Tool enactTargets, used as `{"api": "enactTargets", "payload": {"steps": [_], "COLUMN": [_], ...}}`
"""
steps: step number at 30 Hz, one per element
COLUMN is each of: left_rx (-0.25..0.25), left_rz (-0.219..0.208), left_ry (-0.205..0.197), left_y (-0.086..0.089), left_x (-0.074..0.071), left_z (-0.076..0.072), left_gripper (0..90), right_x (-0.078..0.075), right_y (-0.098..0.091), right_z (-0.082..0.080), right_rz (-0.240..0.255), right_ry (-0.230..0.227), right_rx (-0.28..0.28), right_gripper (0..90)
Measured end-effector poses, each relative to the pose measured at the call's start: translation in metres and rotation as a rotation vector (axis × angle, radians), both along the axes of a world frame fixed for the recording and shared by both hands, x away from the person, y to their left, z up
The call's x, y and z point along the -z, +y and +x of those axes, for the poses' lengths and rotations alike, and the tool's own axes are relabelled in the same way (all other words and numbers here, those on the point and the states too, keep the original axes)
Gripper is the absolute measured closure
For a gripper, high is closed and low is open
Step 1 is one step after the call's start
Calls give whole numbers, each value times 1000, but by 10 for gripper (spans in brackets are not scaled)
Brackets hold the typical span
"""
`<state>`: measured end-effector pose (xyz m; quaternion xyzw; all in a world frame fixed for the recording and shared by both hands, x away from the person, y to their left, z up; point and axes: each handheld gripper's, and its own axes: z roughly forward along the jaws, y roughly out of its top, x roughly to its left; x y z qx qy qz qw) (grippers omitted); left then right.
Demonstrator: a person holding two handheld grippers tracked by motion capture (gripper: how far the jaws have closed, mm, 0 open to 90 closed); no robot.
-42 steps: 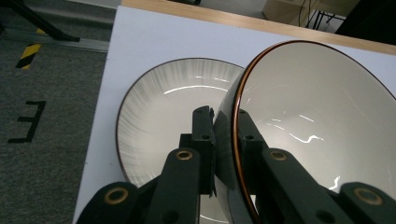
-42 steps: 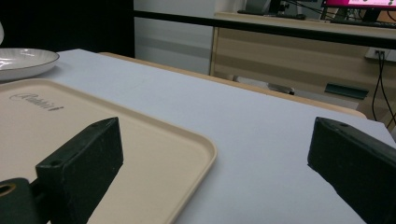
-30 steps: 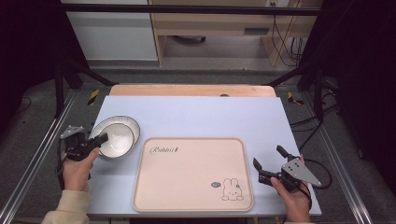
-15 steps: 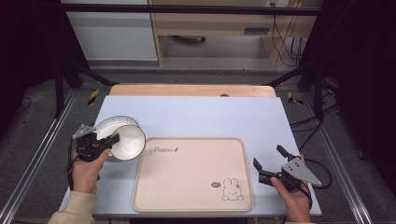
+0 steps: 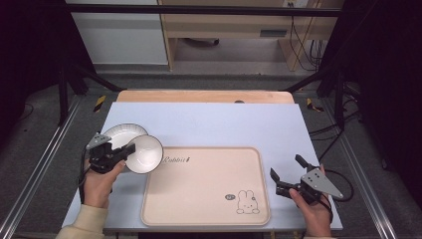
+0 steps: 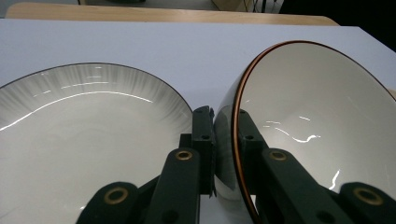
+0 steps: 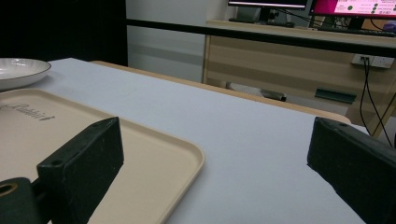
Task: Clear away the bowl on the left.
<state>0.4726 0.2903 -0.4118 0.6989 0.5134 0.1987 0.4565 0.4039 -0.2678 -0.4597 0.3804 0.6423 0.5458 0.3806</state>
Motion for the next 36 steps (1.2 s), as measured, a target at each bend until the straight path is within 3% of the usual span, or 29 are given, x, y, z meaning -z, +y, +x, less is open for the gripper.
{"api": "enactTargets", "payload": {"steps": [17,36], "left_rx": [97,175], "left_rz": [53,66], "left_ry": [12,33], "left_y": [-35,-67], "left_x": [5,12], "left_z": [-3,-6], "left_gripper": [818,818], "right_x": [0,-2], "right_y": [0,-2], "right_z": [0,-1], "right_rz": [2,13], "right_ry": [-3,-7], "right_rx": [0,4], "right_gripper": [39,39]}}
